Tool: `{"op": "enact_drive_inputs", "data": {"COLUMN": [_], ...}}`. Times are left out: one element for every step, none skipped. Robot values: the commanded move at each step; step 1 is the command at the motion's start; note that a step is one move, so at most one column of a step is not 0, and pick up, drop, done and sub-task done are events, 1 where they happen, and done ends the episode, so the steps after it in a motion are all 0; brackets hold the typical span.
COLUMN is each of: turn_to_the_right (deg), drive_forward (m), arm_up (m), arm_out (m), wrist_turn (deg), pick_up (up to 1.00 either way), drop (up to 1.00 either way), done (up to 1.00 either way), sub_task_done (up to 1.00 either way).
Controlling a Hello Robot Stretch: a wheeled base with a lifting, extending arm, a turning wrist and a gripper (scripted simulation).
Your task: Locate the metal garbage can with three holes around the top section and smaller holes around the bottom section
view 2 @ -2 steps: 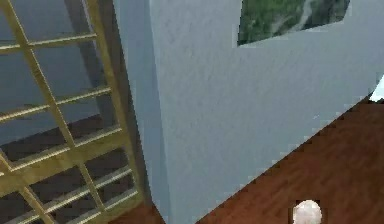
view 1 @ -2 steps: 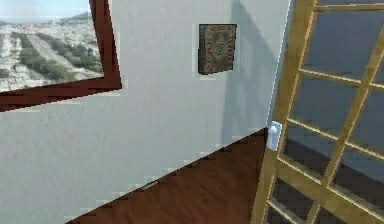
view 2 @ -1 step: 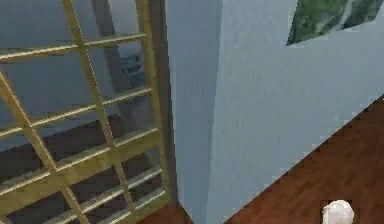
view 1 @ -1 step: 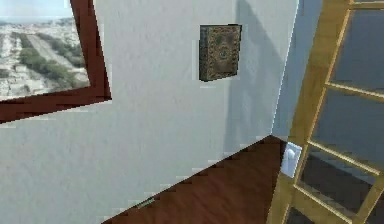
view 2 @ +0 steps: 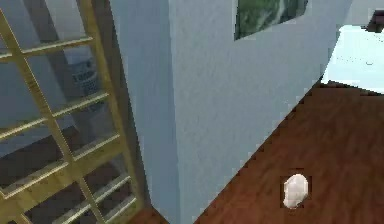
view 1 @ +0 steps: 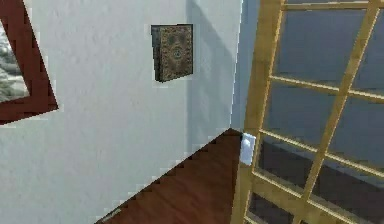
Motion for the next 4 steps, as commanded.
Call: {"op": "enact_drive_inputs", "data": {"turn_to_the_right": [0.0, 45.0, 9.0, 0.0], "drive_forward": [0.95, 0.0, 0.0, 0.4], "arm_up": [0.0, 0.0, 0.0, 0.0], "arm_out": [0.0, 0.0, 0.0, 0.0], "wrist_turn": [0.0, 0.0, 0.0, 0.0], "pick_up": [0.0, 0.0, 0.0, 0.0], "drop": [0.0, 0.0, 0.0, 0.0], "done": [0.0, 0.0, 0.0, 0.0], "sub_task_done": [0.0, 0.0, 0.0, 0.0]}}
